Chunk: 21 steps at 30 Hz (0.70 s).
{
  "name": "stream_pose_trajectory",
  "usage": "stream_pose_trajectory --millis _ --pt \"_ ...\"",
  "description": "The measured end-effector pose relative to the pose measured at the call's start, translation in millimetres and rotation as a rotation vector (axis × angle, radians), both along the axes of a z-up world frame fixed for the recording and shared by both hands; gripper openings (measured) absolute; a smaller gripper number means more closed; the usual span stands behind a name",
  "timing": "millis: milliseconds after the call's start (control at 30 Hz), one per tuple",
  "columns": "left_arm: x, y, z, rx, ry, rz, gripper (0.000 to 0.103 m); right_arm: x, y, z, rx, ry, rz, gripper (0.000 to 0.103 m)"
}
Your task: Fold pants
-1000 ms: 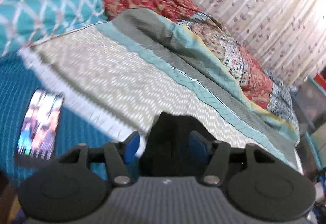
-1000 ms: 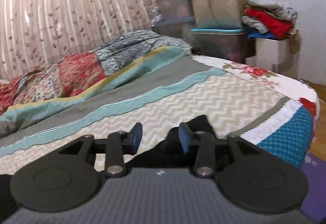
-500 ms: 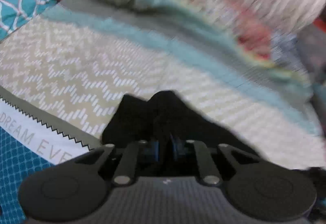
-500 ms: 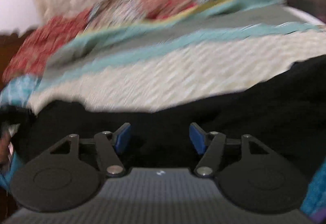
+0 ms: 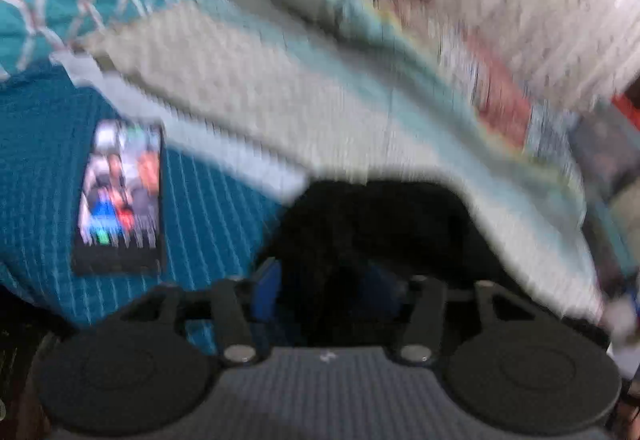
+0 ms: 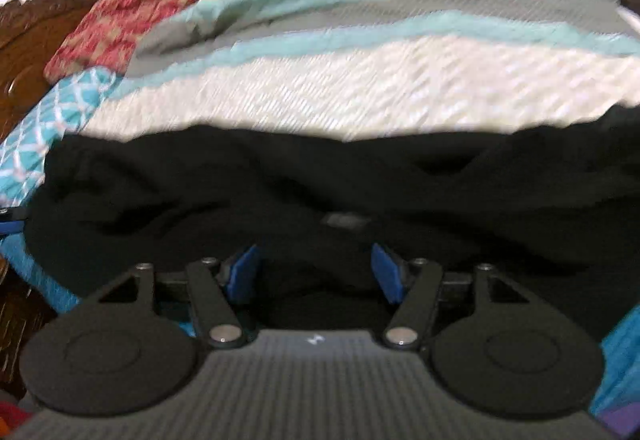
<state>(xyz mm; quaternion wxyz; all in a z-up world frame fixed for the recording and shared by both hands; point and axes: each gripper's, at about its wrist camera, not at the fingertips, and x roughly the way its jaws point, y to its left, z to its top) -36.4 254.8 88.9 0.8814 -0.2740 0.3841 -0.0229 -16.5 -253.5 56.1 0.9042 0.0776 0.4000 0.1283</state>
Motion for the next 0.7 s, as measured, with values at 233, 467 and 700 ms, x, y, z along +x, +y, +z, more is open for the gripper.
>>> stream_pose_trajectory --millis 233,467,700 --pt "75.6 2.8 24.8 0.003 -0.080 0.050 0.063 32.8 -12.7 19.7 0.016 -0.107 -0.083 0.066" --pt "121.9 -68.0 -32.9 -0.077 0.059 -0.163 0.015 97.2 78.0 -16.1 0.031 -0.056 0.133 0.070" --pt "47.6 -95.9 -53.5 -0.051 0.224 -0.441 0.010 138.0 150.5 -51.7 -0.035 0.075 0.344 0.017"
